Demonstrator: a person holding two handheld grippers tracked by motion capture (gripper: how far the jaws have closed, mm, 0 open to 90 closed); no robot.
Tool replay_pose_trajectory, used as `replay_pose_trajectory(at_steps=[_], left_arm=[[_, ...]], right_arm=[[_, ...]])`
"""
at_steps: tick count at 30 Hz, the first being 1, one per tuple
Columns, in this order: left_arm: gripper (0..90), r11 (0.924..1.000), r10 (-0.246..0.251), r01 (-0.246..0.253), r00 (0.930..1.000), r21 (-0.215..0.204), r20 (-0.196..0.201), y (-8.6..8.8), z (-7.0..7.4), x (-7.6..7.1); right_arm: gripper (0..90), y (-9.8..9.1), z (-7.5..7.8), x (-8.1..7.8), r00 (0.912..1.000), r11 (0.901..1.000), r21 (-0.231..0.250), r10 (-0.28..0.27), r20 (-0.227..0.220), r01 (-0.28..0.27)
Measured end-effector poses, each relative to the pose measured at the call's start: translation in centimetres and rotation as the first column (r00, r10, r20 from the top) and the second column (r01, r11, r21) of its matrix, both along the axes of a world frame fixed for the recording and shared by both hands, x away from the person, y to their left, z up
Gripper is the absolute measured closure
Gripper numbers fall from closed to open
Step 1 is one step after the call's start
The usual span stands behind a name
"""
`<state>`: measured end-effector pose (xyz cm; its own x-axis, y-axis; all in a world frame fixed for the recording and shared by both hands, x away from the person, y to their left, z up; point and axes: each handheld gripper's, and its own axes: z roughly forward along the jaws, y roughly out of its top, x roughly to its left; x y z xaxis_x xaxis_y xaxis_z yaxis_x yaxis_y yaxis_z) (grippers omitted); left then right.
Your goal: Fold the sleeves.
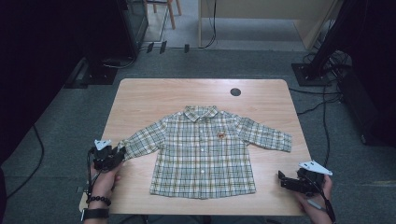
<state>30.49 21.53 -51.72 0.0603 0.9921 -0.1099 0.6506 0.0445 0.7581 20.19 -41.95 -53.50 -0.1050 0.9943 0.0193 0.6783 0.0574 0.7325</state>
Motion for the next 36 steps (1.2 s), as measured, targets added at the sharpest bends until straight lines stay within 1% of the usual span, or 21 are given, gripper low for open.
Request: replay_pose_trajectory(at_steps=[7, 12, 13, 14, 16, 17, 18, 19, 20, 21, 22, 23, 24, 26, 27, 30, 31, 32, 34, 35, 36], left_arm=[[78.7, 0.9997, 0.007, -0.006, 0.9992, -0.026, 0.039, -0.2, 1.4, 0.7], [78.6, 0.9965, -0.064, 0.069, 0.9921, -0.047, 0.108, -2.1, 3.7, 1.0], [78.6, 0.9965, -0.064, 0.069, 0.9921, -0.047, 0.108, -2.1, 3.7, 1.0], [78.6, 0.9954, -0.08, 0.085, 0.9896, -0.044, 0.12, -2.5, 4.1, 1.0], [78.5, 0.9876, -0.137, 0.147, 0.977, -0.055, 0.164, -4.0, 5.1, 0.9], [78.4, 0.9876, -0.137, 0.147, 0.977, -0.055, 0.164, -4.0, 5.1, 0.9], [78.4, 0.9818, -0.169, 0.181, 0.9699, -0.055, 0.175, -5.1, 5.6, 0.9], [78.3, 0.9818, -0.169, 0.181, 0.9699, -0.055, 0.175, -5.1, 5.6, 0.9], [78.3, 0.9763, -0.194, 0.208, 0.9642, -0.059, 0.18, -5.6, 5.7, 0.9], [78.2, 0.9633, -0.25, 0.264, 0.9498, -0.05, 0.188, -6.8, 5.9, 0.9], [78.1, 0.9576, -0.273, 0.285, 0.9436, -0.041, 0.188, -7.5, 5.9, 0.8], [78.1, 0.9576, -0.273, 0.285, 0.9436, -0.041, 0.188, -7.5, 5.9, 0.8], [78.1, 0.9427, -0.322, 0.332, 0.9281, -0.029, 0.188, -8.7, 5.6, 0.7], [77.9, 0.9294, -0.362, 0.369, 0.9153, -0.005, 0.176, -9.9, 5.3, 0.6], [77.9, 0.9294, -0.362, 0.369, 0.9153, -0.005, 0.176, -9.9, 5.3, 0.6], [77.6, 0.9069, -0.418, 0.421, 0.893, 0.018, 0.167, -11.4, 4.9, 0.4], [77.5, 0.8894, -0.455, 0.456, 0.8755, 0.032, 0.163, -12.2, 4.8, 0.1], [77.5, 0.8894, -0.455, 0.456, 0.8755, 0.032, 0.163, -12.2, 4.8, 0.1], [77.4, 0.8695, -0.492, 0.492, 0.8568, 0.044, 0.153, -12.9, 4.7, -0.2], [77.4, 0.8568, -0.515, 0.513, 0.845, 0.054, 0.145, -13.2, 4.6, -0.4], [77.3, 0.838, -0.546, 0.54, 0.8292, 0.081, 0.121, -13.8, 4.4, -0.8]], right_arm=[[1.5, 0.0, 0.0, 0.0, 1.0, 1.0, 0.0, 0.003, -0.001, -0.003], [1.6, 0.0, 0.0, 0.0, 1.0, 1.0, 0.001, 0.005, 0.0, -0.005], [1.6, 0.0, 0.0, 0.0, 1.0, 1.0, 0.001, 0.005, 0.0, -0.005], [1.6, 0.0, 0.0, 0.0, 1.0, 1.0, 0.002, 0.006, 0.0, -0.006], [1.6, 0.0, 0.0, 0.0, 1.0, 1.0, 0.002, 0.007, 0.0, -0.007], [1.6, 0.0, 0.0, 0.0, 1.0, 1.0, 0.002, 0.007, 0.0, -0.007], [1.6, 0.0, 0.0, 0.0, 1.0, 1.0, 0.001, 0.007, 0.0, -0.007], [1.6, 0.0, 0.0, 0.0, 1.0, 1.0, 0.001, 0.007, 0.0, -0.007], [1.6, 0.1, 0.0, 0.0, 1.0, 1.0, 0.001, 0.007, 0.0, -0.007], [1.6, 0.1, 0.0, 0.0, 1.0, 1.0, 0.001, 0.009, 0.0, -0.009], [1.6, 0.1, 0.0, 0.0, 0.9999, 0.9999, 0.001, 0.01, 0.0, -0.01], [1.6, 0.1, 0.0, 0.0, 0.9999, 0.9999, 0.001, 0.01, 0.0, -0.01], [1.6, 0.1, 0.0, 0.0, 0.9999, 0.9999, 0.002, 0.011, 0.0, -0.011], [1.6, 0.1, 0.0, 0.0, 0.9999, 0.9999, 0.003, 0.013, 0.0, -0.013], [1.6, 0.1, 0.0, 0.0, 0.9999, 0.9999, 0.003, 0.013, 0.0, -0.013], [1.6, 0.0, 0.0, 0.0, 0.9999, 0.9999, 0.005, 0.014, 0.001, -0.014], [1.6, 0.0, 0.0, 0.0, 0.9999, 0.9999, 0.005, 0.014, 0.001, -0.014], [1.6, 0.0, 0.0, 0.0, 0.9999, 0.9999, 0.005, 0.015, 0.001, -0.015], [1.6, 0.0, 0.0, 0.0, 0.9999, 0.9998, 0.006, 0.017, 0.001, -0.017], [1.6, 0.0, 0.0, 0.0, 0.9999, 0.9998, 0.006, 0.017, 0.001, -0.017], [1.6, 0.0, 0.0, 0.0, 0.9998, 0.9998, 0.006, 0.018, 0.001, -0.018]])
